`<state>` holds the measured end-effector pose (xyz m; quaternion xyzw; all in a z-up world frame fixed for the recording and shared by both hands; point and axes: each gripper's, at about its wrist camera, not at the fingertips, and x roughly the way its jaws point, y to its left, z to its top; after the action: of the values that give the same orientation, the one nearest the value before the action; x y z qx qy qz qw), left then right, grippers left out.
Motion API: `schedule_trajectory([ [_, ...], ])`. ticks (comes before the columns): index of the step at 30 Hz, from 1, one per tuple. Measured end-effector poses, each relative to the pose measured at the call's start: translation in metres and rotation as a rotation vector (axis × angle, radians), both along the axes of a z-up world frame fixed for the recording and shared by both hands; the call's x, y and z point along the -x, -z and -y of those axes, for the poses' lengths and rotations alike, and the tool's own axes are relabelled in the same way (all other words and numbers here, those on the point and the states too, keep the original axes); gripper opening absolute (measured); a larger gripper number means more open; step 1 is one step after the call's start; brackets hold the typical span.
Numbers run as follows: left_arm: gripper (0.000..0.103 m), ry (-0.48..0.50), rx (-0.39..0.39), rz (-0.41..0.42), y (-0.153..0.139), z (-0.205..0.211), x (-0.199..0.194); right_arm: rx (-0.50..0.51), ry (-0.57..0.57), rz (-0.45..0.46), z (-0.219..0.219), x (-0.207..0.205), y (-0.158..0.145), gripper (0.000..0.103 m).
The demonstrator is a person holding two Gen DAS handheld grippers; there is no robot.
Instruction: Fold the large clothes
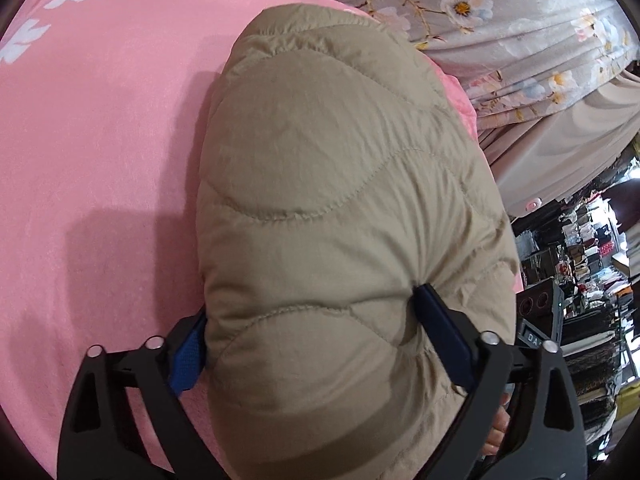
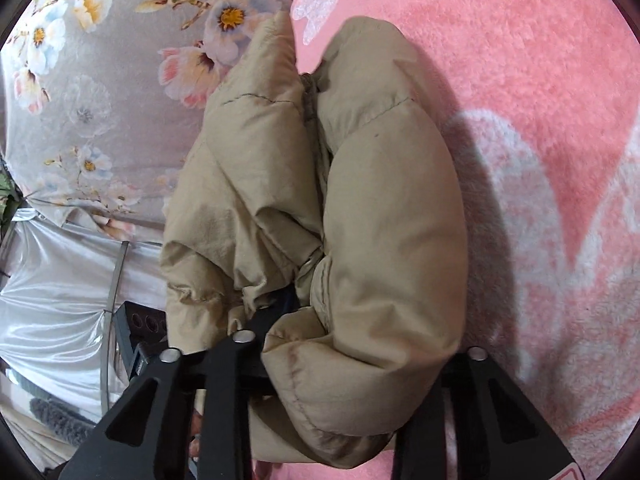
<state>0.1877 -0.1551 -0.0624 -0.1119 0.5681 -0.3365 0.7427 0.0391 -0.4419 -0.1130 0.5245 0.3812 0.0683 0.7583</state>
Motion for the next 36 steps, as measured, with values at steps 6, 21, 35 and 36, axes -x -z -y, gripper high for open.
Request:
schedule_trajectory([
  [6, 0.063, 0.035, 0.059, 0.063, -0.028, -0.010, -0.004, 0.174, 0.008, 0.065, -0.017, -0.003, -0.051, 0.017],
  [21, 0.051, 0.034, 0.097, 0.421, -0.130, -0.039, -0.017, 0.467, 0.008, 0.326, -0.060, -0.040, -0.171, 0.016],
  [35, 0.051, -0.149, 0.049, 0.616, -0.134, -0.147, -0.095, 0.534, -0.149, 0.488, -0.161, -0.177, -0.170, 0.016],
  [36, 0.051, -0.161, 0.043, 0.618, -0.128, -0.154, -0.101, 0.527, -0.160, 0.486, -0.168, -0.187, -0.161, 0.016],
])
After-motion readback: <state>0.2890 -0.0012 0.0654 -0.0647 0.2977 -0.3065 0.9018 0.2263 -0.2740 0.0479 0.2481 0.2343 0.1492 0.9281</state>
